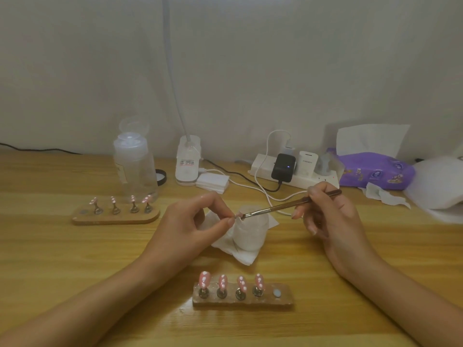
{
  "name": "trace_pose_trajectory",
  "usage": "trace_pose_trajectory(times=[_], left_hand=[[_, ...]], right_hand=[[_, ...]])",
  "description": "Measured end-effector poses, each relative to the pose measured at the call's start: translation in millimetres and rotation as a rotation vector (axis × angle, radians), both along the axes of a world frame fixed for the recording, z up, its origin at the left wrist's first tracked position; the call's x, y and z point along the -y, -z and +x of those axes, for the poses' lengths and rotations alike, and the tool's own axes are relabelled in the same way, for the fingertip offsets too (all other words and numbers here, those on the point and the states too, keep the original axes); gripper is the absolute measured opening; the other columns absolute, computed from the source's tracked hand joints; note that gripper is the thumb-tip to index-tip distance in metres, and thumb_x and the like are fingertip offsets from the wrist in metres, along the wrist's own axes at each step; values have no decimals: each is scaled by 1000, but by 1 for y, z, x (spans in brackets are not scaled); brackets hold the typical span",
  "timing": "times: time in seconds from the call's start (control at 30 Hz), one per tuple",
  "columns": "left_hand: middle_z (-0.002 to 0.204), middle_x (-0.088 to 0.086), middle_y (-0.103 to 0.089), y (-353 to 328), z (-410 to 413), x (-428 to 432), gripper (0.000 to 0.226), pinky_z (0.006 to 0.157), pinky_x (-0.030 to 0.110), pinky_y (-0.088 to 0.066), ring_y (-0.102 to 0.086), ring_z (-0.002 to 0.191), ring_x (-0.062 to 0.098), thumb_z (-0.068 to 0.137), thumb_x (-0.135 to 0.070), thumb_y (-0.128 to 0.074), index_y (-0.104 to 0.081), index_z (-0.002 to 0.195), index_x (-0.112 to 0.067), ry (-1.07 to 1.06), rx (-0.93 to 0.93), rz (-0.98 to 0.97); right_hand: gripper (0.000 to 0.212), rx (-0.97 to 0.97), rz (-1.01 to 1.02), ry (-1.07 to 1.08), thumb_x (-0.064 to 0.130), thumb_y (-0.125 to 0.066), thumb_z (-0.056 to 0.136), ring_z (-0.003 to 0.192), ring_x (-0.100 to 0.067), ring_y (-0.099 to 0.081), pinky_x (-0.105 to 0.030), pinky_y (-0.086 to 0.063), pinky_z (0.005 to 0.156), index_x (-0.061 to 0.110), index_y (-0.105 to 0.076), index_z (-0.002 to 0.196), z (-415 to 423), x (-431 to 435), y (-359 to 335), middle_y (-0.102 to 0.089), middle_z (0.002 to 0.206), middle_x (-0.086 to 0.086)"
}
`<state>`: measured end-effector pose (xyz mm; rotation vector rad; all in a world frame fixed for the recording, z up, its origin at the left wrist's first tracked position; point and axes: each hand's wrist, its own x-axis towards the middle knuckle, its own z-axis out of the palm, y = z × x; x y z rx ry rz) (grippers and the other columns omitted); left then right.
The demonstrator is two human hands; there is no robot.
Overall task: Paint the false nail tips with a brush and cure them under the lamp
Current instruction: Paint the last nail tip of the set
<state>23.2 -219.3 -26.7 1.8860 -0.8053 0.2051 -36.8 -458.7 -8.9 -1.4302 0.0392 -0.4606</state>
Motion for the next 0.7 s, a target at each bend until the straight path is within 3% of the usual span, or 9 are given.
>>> trace_pose_trajectory(times=[0.13, 0.37, 0.47, 0.6, 0.7], left_hand=[[64, -23, -58, -1, -1, -1, 9, 52, 9, -33, -41, 55, 3, 84, -29, -74, -69, 79, -36, 6, 4, 2], [65, -26, -59, -2, -3, -1, 13, 53, 9, -34, -41, 55, 3, 84, -25, -76, -70, 76, -34, 10, 12, 4], [64, -19, -59, -2, -3, -1, 4, 53, 12, -33, -39, 56, 4, 81, -38, -73, -70, 80, -35, 15, -9, -7], [63, 3, -56, -2, -1, -1, 17, 51, 16, -29, -36, 54, 6, 76, -52, -66, -70, 82, -37, 24, -3, -22], [62, 3, -56, -1, -1, -2, 17, 51, 17, -30, -37, 55, 7, 77, -52, -65, -70, 83, -37, 22, 3, -14]], right_hand=[[18, 27, 30, 4, 37, -57, 83, 38, -10, -41, -20, -30, 40, 21, -57, 75, 0, 3, 1, -69, 66, -10], [18, 1, 11, 18, 36, -57, 83, 37, -10, -40, -17, -29, 36, 19, -57, 76, 0, 2, 1, -69, 66, -11], [17, 34, 8, -4, 37, -56, 84, 38, -11, -41, -20, -30, 39, 23, -59, 75, -1, 1, 0, -70, 68, -11], [18, -14, -15, 3, 37, -57, 83, 38, -10, -40, -18, -29, 38, 21, -59, 75, -1, 0, 1, -69, 68, -11], [19, -9, 9, 29, 36, -57, 82, 37, -11, -40, -19, -29, 39, 18, -56, 78, -1, 3, 1, -69, 67, -11]])
